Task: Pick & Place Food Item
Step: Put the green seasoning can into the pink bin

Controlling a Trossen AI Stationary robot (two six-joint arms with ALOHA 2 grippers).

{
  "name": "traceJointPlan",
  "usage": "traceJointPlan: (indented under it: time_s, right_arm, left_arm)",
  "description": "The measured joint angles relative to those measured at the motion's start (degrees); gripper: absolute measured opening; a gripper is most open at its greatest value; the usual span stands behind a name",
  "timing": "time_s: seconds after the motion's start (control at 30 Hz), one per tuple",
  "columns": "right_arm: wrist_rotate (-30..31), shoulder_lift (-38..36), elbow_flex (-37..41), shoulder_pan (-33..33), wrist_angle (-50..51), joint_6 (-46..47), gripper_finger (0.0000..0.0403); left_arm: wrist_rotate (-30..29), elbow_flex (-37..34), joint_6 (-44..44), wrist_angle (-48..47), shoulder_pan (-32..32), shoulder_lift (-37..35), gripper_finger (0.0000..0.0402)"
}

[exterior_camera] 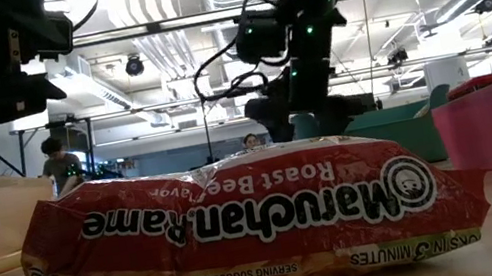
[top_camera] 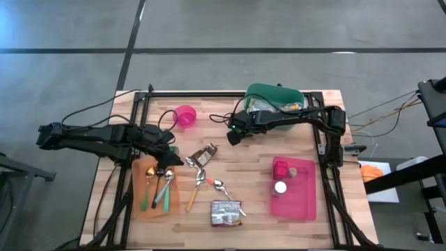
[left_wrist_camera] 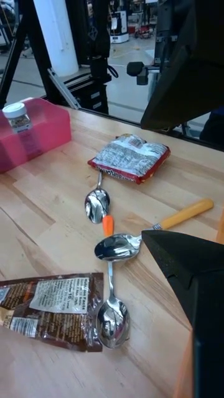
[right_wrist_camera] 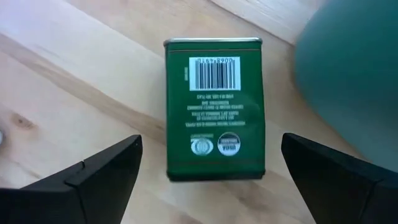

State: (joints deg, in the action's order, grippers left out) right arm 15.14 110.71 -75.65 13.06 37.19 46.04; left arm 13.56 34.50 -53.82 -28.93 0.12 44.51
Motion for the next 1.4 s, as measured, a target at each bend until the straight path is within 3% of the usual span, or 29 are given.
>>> traceJointPlan:
  time_s: [0.63, 1.1, 1.23, 1.4]
  right_arm:
    - [-0.57, 12.96, -17.02, 3.43, 7.47, -3.68, 0.0382]
    - [-0.39, 13.23, -17.32, 3.91, 12.35, -2.71, 0.0380]
    - [-0.35, 13.23, -17.49, 3.98, 12.32, -2.60, 0.0352]
    - [-0.39, 13.23, -17.45, 4.02, 12.37, -2.60, 0.0280]
  left_arm:
    - [1.11, 0.02, -0.15, -0.95, 0.02, 0.00, 0.0277]
    - [2.43, -0.02, 1.99, -1.31, 0.02, -0.04, 0.0277]
    - [2.60, -0.02, 2.35, -1.33, 0.02, -0.04, 0.0277]
    - [2.60, -0.02, 2.42, -1.31, 0.02, -0.04, 0.0277]
